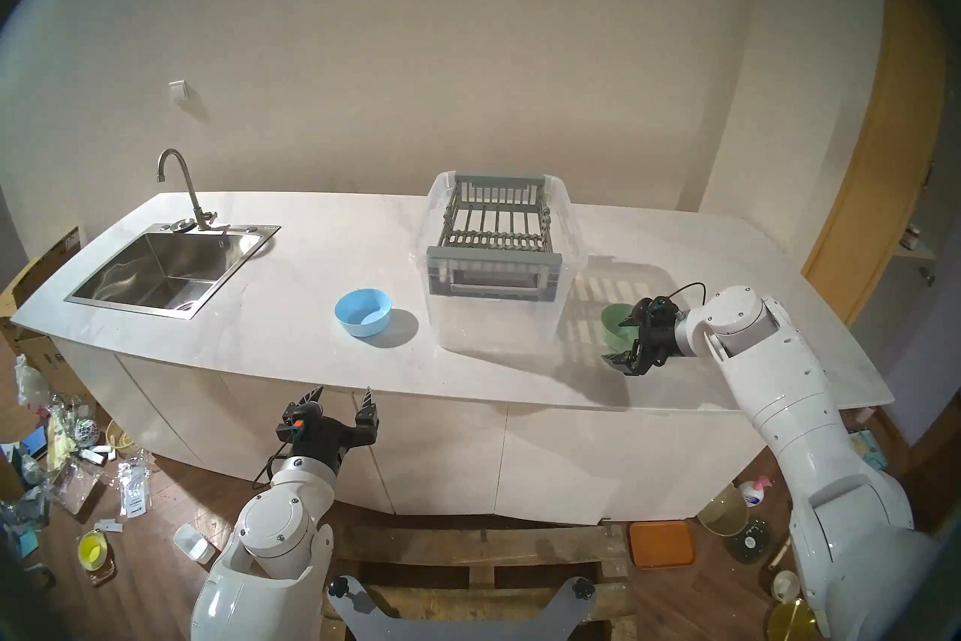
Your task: Place the plate or bowl neatly into the plate slot of the drying rack
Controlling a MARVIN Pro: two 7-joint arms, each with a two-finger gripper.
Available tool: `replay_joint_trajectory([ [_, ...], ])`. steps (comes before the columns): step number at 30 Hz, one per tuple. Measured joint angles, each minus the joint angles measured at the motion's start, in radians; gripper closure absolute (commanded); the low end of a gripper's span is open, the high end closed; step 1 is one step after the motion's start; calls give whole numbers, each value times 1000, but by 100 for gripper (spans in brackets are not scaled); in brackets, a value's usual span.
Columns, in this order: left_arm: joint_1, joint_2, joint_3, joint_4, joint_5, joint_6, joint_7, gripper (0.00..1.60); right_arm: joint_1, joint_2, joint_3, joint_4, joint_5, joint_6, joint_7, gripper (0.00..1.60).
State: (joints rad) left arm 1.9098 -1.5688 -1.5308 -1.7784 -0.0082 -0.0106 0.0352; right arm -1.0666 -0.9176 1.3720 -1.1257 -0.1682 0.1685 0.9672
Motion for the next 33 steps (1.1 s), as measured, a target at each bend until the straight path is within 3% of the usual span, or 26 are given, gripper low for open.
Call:
replay_joint_trajectory([
  [13,0,0,0,0,0,0,0,0,3,-11,2,33,2,-10,-2,5],
  [15,0,0,0,0,0,0,0,0,4,-13,2,37,2,-11,-2,41],
  [16,0,0,0,0,0,0,0,0,4,-15,3,40,2,-11,-2,83],
  [17,0,0,0,0,0,0,0,0,5,-16,3,43,2,-11,-2,88],
  [18,0,0,0,0,0,0,0,0,7,-20,4,50,3,-11,-4,160],
  [33,0,0,0,1,0,0,0,0,28,-48,59,53,26,-5,-41,160],
])
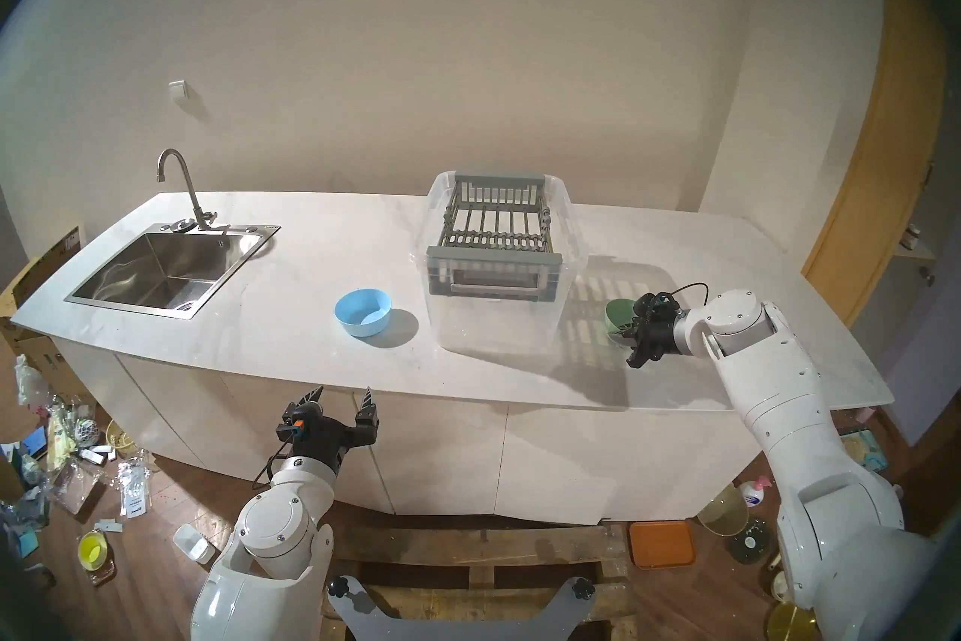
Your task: Place the plate or bowl neatly into the plate slot of the drying rack
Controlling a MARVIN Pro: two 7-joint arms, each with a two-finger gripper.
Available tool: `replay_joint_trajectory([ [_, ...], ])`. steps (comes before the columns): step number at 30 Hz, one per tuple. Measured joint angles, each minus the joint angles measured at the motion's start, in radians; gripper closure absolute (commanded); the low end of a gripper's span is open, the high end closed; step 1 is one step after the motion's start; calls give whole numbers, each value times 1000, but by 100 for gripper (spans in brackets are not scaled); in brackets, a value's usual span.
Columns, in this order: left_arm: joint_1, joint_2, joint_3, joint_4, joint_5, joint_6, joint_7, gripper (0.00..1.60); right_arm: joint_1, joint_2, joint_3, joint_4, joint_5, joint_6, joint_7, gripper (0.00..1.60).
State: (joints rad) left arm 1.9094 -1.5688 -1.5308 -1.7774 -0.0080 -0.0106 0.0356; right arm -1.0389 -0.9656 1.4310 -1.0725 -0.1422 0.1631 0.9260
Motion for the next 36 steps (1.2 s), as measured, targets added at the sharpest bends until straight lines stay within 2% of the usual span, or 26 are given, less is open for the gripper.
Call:
replay_joint_trajectory([
  [7,-1,0,0,3,0,0,1,0,114,-3,57,-8,6,9,-27,160],
  [12,0,0,0,2,0,0,1,0,189,2,72,-15,4,20,-39,160],
  [19,0,0,0,2,0,0,1,0,201,5,73,-86,7,36,-19,160],
  [27,0,0,0,2,0,0,1,0,211,5,61,-303,20,99,58,160],
  [36,0,0,0,2,0,0,1,0,242,2,28,-340,23,165,124,160],
])
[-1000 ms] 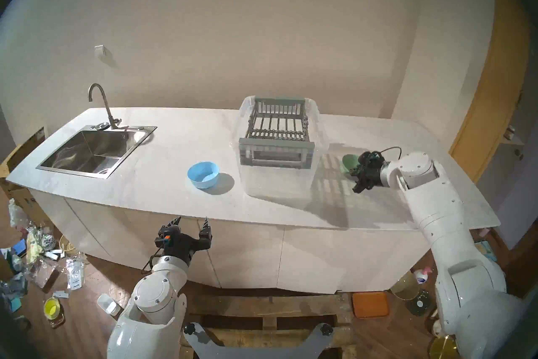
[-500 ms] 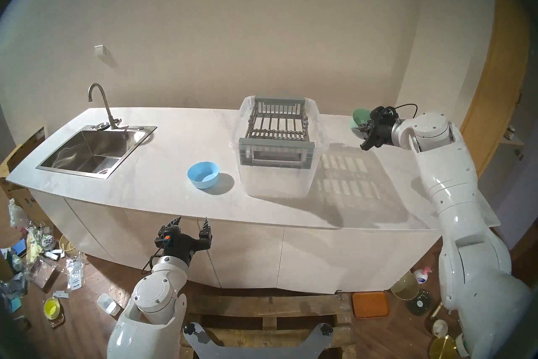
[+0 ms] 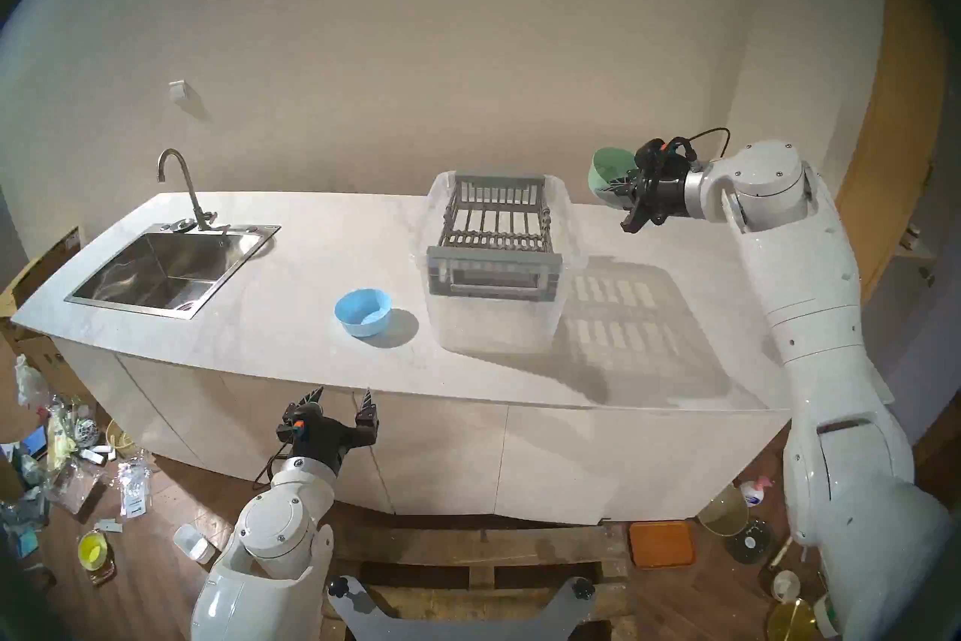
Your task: Place the plate or bowl neatly into the plate slot of the drying rack
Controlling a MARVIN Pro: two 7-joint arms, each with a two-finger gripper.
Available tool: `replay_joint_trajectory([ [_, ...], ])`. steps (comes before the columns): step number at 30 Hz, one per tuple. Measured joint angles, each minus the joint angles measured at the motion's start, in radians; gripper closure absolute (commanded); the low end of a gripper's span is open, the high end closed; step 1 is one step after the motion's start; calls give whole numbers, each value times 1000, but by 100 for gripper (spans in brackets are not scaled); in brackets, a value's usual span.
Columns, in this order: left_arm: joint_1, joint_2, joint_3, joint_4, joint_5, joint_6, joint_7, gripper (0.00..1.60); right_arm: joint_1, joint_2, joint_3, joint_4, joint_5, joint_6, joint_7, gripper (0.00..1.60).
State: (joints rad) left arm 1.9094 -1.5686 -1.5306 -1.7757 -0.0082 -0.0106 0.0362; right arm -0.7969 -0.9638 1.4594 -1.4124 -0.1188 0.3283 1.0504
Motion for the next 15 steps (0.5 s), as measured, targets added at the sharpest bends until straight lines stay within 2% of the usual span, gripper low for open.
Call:
replay_joint_trajectory([
  [6,0,0,0,0,0,0,0,0,26,-11,-40,-24,0,23,37,160],
  [15,0,0,0,0,0,0,0,0,102,-45,-168,1,-6,37,59,160],
])
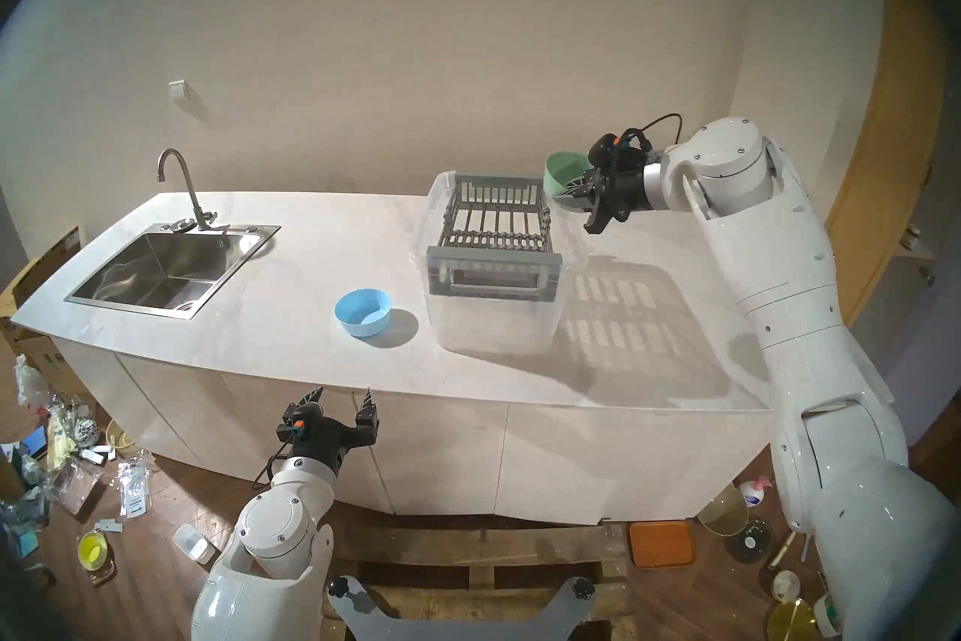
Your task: Place the plate or bowl neatly into the plate slot of the drying rack
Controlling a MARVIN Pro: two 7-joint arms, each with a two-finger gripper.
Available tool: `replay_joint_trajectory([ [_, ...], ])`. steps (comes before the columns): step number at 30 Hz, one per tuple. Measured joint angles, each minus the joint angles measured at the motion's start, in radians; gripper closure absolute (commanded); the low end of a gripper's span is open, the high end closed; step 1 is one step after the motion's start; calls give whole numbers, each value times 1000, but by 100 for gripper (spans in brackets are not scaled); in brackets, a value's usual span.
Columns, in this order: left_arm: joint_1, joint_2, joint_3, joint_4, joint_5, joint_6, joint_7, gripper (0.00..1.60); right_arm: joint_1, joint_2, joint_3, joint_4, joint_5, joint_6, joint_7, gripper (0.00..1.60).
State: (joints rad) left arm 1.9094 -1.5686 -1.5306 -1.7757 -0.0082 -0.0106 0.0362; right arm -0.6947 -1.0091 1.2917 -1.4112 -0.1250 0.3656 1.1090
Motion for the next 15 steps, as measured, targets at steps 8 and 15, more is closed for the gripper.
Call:
replay_joint_trajectory([
  [8,0,0,0,0,0,0,0,0,39,-35,-42,37,-1,4,3,160],
  [15,0,0,0,0,0,0,0,0,62,-70,-66,67,-6,5,4,160],
])
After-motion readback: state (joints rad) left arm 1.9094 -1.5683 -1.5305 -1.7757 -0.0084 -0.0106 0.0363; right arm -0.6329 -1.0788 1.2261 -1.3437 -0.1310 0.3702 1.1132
